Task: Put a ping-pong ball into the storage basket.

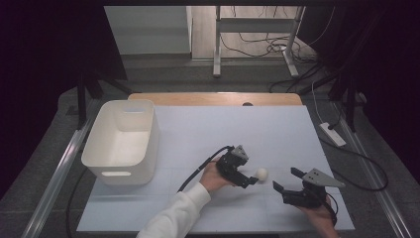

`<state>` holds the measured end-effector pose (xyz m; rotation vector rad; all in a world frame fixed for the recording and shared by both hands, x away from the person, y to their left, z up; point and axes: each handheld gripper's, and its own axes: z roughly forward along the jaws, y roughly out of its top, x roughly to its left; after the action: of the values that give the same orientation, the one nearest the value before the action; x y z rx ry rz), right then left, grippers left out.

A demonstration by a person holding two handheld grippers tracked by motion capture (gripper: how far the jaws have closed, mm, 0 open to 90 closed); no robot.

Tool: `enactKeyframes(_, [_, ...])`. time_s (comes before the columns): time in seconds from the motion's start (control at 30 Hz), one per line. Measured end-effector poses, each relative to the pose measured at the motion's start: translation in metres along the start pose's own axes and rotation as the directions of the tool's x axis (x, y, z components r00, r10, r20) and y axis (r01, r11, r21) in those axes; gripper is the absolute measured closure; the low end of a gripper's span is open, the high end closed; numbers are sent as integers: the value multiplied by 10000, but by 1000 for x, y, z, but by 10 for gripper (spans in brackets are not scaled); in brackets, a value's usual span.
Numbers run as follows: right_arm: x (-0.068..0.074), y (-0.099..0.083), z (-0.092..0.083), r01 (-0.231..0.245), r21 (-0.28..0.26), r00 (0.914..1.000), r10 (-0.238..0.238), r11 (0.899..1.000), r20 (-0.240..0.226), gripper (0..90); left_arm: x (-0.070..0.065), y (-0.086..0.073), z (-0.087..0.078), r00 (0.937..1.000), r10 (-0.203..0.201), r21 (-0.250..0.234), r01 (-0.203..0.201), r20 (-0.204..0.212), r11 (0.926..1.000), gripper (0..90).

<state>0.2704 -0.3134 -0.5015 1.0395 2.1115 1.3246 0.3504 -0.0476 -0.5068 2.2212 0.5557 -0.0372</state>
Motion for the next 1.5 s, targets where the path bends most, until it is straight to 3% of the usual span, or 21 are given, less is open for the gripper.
enactKeyframes(0.43, [0,-1,0,-16,-7,10000,16,10000,-8,128,1,4,14,9999,-16,95,14,132,10000,177])
enactKeyframes(0.83, [-1,-1,0,-34,-6,10000,34,10000,-11,129,2,10,30,9997,185,580,-195,177,9981,178])
enactKeyframes(1.13, [-2,-1,0,-68,-9,10000,68,10000,-7,129,5,15,42,9997,65,670,-80,236,9977,192])
enactKeyframes(1.3, [-3,-2,0,-80,24,10000,80,10000,28,130,7,14,46,9990,81,621,-108,432,9980,277])
enactKeyframes(1.5, [-4,-2,0,-93,37,9999,92,10000,40,130,7,14,46,9977,86,432,-115,671,9990,460])
